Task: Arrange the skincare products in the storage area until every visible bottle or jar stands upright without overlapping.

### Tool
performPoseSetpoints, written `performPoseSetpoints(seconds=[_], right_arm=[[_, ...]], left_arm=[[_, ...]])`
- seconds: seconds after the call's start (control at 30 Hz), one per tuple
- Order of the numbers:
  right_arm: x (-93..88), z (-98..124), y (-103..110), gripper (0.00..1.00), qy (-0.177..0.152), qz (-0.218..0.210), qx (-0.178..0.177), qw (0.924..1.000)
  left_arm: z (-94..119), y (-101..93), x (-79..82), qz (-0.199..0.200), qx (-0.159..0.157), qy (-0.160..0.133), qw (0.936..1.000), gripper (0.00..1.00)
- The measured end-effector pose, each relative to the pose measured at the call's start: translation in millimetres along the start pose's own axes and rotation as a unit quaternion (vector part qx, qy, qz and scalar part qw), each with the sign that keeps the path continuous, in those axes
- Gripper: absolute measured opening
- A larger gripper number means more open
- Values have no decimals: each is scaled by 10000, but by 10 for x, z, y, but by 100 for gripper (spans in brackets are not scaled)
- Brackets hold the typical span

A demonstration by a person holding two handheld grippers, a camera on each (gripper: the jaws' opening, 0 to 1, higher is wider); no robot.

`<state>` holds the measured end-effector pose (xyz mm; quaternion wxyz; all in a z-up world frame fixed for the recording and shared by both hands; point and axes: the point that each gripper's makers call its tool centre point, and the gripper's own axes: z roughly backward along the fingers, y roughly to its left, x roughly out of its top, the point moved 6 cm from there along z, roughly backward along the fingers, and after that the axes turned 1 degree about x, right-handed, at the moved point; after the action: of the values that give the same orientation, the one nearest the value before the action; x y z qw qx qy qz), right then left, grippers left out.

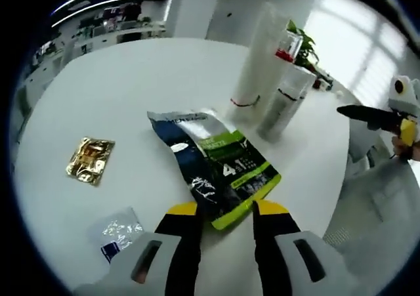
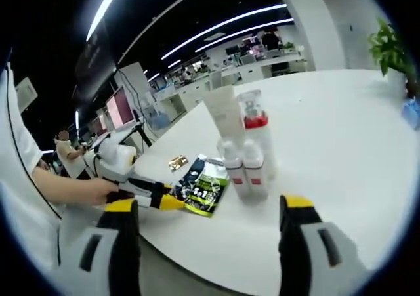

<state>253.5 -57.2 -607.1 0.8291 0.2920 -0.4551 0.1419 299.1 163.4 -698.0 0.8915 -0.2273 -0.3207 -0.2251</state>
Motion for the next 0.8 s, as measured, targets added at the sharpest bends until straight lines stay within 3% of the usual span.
performPoseSetpoints(seconds=[0.27, 0.5, 0.67, 0.8], right_arm=[[0, 3, -8, 88, 7, -16, -17, 10000], [1, 8, -19, 89, -3, -30, -25, 10000], [8, 11, -21, 89, -17, -25, -33, 10000], [13, 22, -38, 89, -35, -36, -59, 10000]], left_arm=[[51, 32, 45, -681, 242, 51, 9974, 33], [28, 32, 283, -1511, 352, -30, 9879, 42], [-96, 12, 457, -1916, 124, -9, 9814, 53], [-191, 23, 458, -2111, -135, 407, 9765, 63]])
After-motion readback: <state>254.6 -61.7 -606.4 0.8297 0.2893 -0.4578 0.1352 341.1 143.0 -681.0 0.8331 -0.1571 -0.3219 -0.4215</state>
